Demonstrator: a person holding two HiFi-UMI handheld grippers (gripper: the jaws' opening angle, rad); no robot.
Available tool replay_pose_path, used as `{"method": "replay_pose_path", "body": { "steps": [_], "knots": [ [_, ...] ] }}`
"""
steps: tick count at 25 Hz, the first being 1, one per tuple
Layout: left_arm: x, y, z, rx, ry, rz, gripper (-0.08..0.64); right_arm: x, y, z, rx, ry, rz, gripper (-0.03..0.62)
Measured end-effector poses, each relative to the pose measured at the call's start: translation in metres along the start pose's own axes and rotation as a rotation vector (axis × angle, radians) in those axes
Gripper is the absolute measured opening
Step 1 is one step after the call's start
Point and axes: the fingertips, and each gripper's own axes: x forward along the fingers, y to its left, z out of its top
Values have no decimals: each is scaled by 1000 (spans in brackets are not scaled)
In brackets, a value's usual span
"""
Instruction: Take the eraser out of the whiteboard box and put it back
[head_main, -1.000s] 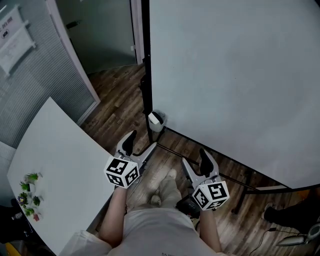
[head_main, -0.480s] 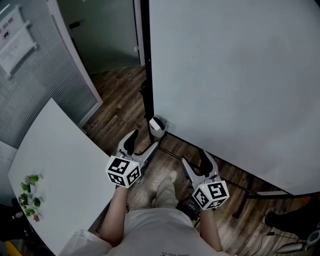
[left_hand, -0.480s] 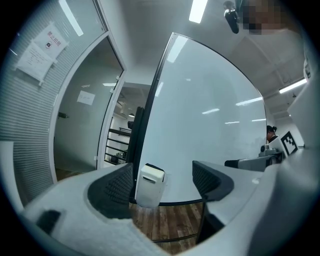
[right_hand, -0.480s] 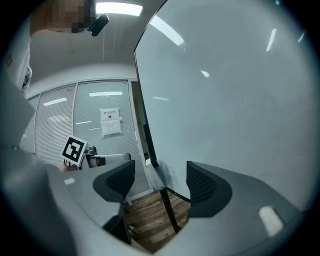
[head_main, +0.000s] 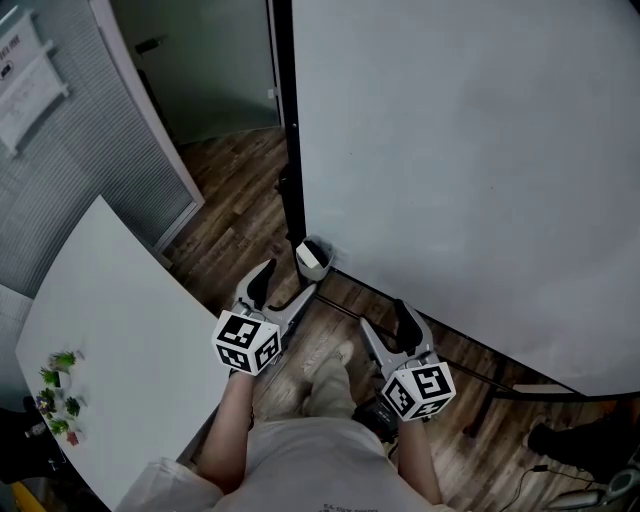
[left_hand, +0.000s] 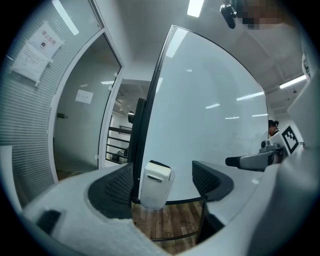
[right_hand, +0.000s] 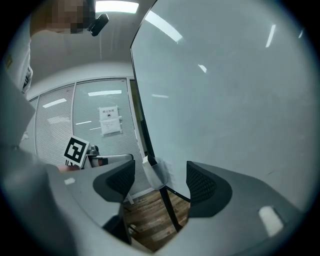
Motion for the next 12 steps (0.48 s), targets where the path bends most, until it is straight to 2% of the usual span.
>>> {"method": "replay_pose_path", "body": {
  "steps": [12],
  "knots": [
    [22, 11, -4, 6, 27, -16, 354, 16, -3, -9, 17, 39, 15, 319]
  ]
}}
